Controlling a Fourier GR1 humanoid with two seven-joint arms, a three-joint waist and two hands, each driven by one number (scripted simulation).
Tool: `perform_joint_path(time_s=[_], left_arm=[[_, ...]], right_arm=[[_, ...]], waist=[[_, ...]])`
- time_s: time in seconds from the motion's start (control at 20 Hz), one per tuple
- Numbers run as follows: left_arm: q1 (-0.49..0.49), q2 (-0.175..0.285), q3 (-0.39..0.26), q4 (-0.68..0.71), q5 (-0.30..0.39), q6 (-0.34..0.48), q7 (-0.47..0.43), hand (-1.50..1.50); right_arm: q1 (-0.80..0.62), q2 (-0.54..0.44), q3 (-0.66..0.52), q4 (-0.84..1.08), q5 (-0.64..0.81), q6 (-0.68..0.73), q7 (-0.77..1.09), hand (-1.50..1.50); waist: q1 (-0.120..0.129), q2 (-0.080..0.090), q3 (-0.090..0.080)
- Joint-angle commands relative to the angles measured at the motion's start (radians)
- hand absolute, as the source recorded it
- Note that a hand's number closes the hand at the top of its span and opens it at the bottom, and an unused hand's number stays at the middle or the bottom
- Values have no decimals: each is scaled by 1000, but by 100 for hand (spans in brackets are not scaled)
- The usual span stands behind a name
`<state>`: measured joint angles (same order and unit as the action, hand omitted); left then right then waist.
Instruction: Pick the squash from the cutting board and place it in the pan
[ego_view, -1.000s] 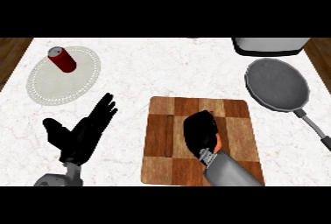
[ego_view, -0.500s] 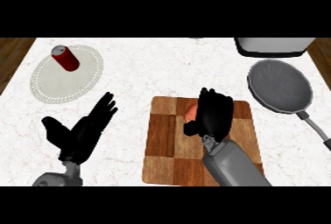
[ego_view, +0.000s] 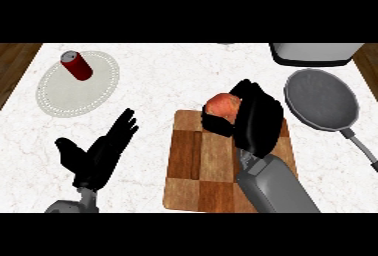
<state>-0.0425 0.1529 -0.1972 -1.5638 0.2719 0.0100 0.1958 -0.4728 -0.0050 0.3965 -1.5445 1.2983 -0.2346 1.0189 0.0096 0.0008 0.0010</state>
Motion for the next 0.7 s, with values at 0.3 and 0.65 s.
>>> perform_joint_path(time_s=[0.3, 0.65], left_arm=[[-14, -9, 24, -48, 1, -4, 57, 0], [-39, -4, 54, 43, -4, -37, 12, 0]], right_arm=[[48, -36, -191, 125, -54, -248, -128, 150], [-25, -166, -366, 475, -166, -454, -369, 150]], waist=[[-7, -1, -1], [0, 3, -1]])
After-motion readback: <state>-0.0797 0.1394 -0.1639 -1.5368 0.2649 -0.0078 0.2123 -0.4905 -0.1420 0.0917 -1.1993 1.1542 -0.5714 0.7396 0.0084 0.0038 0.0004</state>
